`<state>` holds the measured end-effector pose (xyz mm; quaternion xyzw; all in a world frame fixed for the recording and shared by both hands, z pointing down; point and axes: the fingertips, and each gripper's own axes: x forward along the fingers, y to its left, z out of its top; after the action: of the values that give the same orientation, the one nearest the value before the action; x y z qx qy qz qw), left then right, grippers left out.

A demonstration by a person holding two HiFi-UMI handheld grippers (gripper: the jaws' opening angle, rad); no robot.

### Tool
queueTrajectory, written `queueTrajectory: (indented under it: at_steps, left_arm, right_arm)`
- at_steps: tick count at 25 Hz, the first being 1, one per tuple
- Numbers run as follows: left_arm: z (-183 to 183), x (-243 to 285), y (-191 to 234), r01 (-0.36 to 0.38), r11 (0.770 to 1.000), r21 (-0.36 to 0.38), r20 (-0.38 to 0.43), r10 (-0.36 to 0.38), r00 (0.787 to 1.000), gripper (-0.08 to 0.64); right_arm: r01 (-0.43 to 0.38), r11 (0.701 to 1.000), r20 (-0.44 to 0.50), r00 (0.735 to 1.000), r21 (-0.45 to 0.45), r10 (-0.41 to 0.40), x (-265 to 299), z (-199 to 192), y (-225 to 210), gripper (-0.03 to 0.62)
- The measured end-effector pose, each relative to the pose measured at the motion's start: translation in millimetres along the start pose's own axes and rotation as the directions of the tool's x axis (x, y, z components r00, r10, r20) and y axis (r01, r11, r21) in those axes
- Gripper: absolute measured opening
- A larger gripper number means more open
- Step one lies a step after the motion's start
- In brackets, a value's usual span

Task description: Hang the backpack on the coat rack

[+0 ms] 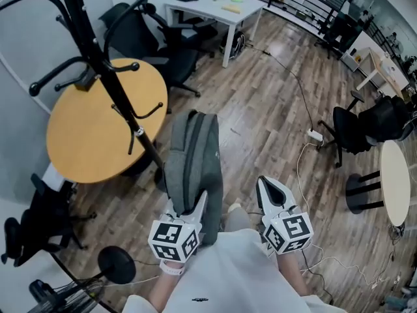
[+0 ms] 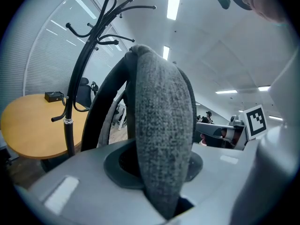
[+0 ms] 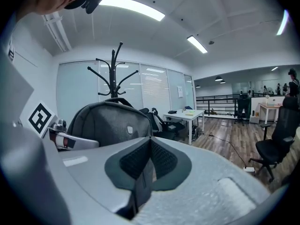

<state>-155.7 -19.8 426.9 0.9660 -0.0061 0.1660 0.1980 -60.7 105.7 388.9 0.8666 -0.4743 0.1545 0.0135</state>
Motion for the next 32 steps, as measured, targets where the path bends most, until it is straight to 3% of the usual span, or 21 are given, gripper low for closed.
queueTrajectory:
  at_steps: [8,15,22,27,32]
  left_arm:
    - [8.4,33.5,17.7,-0.03,1.0,-0.009,-0.024,0.029,0.999,0.126]
    - [27.5,82.2,38.9,-0.1,0.995,-0.015,-0.021,0.1,0.995,0.126]
    - [64.4,153.4,55.2,-0.199,0.978,-0.059,0.016,0.2,0.98,0.126]
    - [96.1,194.7,59.3,-0.288,0.954,-0.083,0.057,0.293,0.954,0.126]
    - [123.9,226.2,64.1,-0.395,0.911,-0.121,0.116,0.408,0.906,0.126]
  right_arm:
    - [-0.001,0.998,-0.013,1.0,0.057,0.002,31.7,-3.3,-31.0,-0.002]
    - [-0.088,0.994,-0.017,0.996,0.069,0.09,89.1,2.4,-60.8,-0.002]
    - [-0.212,0.977,-0.011,0.977,0.033,0.212,163.2,38.8,-116.7,-0.002]
    - [-0.337,0.941,-0.016,0.941,0.007,0.337,213.4,63.8,-143.5,-0.002]
    - [-0.455,0.89,-0.02,0.891,-0.027,0.454,261.5,89.6,-168.3,-0.002]
